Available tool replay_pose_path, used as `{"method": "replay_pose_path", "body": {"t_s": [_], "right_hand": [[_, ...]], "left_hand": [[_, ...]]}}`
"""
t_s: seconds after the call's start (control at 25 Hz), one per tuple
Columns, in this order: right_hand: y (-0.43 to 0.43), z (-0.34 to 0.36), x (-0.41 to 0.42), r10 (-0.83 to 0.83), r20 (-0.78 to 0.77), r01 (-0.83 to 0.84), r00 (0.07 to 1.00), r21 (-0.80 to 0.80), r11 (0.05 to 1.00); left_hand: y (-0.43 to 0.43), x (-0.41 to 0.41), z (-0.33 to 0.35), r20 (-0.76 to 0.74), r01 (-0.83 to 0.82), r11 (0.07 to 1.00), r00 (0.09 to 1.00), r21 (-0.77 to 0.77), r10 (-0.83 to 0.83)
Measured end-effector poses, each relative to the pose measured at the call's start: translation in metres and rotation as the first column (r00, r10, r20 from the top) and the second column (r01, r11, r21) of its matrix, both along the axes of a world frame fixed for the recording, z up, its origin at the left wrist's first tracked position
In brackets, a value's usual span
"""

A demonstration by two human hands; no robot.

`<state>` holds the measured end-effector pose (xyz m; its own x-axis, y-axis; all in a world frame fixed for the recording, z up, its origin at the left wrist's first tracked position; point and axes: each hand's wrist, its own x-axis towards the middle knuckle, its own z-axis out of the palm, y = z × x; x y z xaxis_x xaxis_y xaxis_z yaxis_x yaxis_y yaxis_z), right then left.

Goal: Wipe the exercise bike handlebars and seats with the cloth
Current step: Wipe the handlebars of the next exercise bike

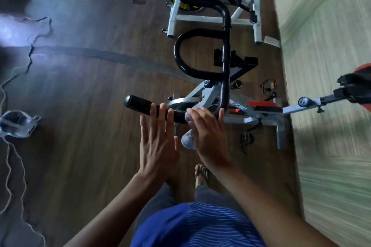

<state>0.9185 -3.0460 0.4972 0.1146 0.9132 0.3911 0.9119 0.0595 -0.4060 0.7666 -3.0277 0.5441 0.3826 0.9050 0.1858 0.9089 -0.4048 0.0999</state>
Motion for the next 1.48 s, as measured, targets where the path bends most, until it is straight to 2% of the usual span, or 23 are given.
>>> {"method": "replay_pose_path", "body": {"t_s": [0.16, 0.28, 0.32, 0.48, 0.6, 0.76, 0.84, 0.92, 0.96, 1.12, 1.28, 1.4, 1.48], "right_hand": [[-0.005, 0.003, 0.001, -0.032, -0.121, 0.025, 0.992, -0.06, 0.998], [-0.002, -0.001, 0.037, 0.199, -0.062, -0.202, 0.978, -0.043, 0.978], [0.001, -0.003, 0.053, 0.219, -0.057, -0.222, 0.974, -0.042, 0.974], [-0.004, -0.004, 0.043, 0.081, -0.166, -0.088, 0.983, -0.041, 0.995], [0.001, -0.007, 0.068, 0.296, -0.097, -0.299, 0.95, -0.022, 0.954], [0.02, -0.009, 0.101, 0.322, -0.196, -0.337, 0.926, -0.053, 0.94], [0.021, -0.01, 0.11, 0.482, -0.122, -0.486, 0.868, -0.009, 0.874], [0.046, -0.007, 0.143, 0.663, -0.045, -0.663, 0.747, 0.008, 0.748], [0.065, -0.006, 0.159, 0.696, -0.042, -0.697, 0.717, 0.004, 0.717], [0.079, -0.004, 0.162, 0.662, -0.159, -0.671, 0.732, -0.004, 0.741], [0.1, -0.004, 0.178, 0.798, -0.108, -0.801, 0.592, 0.028, 0.598], [0.11, -0.004, 0.179, 0.735, -0.177, -0.746, 0.655, 0.003, 0.666], [0.107, -0.007, 0.182, 0.768, -0.163, -0.775, 0.62, 0.023, 0.631]], "left_hand": [[-0.011, 0.023, -0.008, 0.02, -0.062, 0.997, 0.998, -0.048, 0.063], [-0.016, 0.028, -0.014, 0.082, -0.047, 0.993, 0.995, -0.106, 0.056], [-0.016, 0.028, -0.016, 0.103, -0.038, 0.99, 0.993, -0.133, 0.052], [-0.016, 0.034, -0.021, 0.166, -0.002, 0.989, 0.986, -0.149, 0.027], [-0.019, 0.041, -0.022, 0.248, 0.009, 0.986, 0.968, -0.167, 0.033], [-0.025, 0.059, -0.027, 0.33, -0.031, 0.98, 0.939, -0.195, 0.095], [-0.025, 0.074, -0.033, 0.32, -0.042, 0.986, 0.943, -0.161, 0.092], [-0.029, 0.093, -0.038, 0.285, -0.09, 0.988, 0.951, -0.128, 0.124], [-0.032, 0.102, -0.039, 0.291, -0.132, 0.985, 0.943, -0.114, 0.16], [-0.037, 0.136, -0.033, 0.329, -0.315, 0.945, 0.887, -0.083, 0.324], [-0.041, 0.157, -0.032, 0.369, -0.411, 0.906, 0.83, -0.103, 0.419], [-0.04, 0.159, -0.034, 0.366, -0.441, 0.893, 0.819, -0.091, 0.442], [-0.042, 0.161, -0.035, 0.364, -0.446, 0.891, 0.818, -0.085, 0.444]]}}
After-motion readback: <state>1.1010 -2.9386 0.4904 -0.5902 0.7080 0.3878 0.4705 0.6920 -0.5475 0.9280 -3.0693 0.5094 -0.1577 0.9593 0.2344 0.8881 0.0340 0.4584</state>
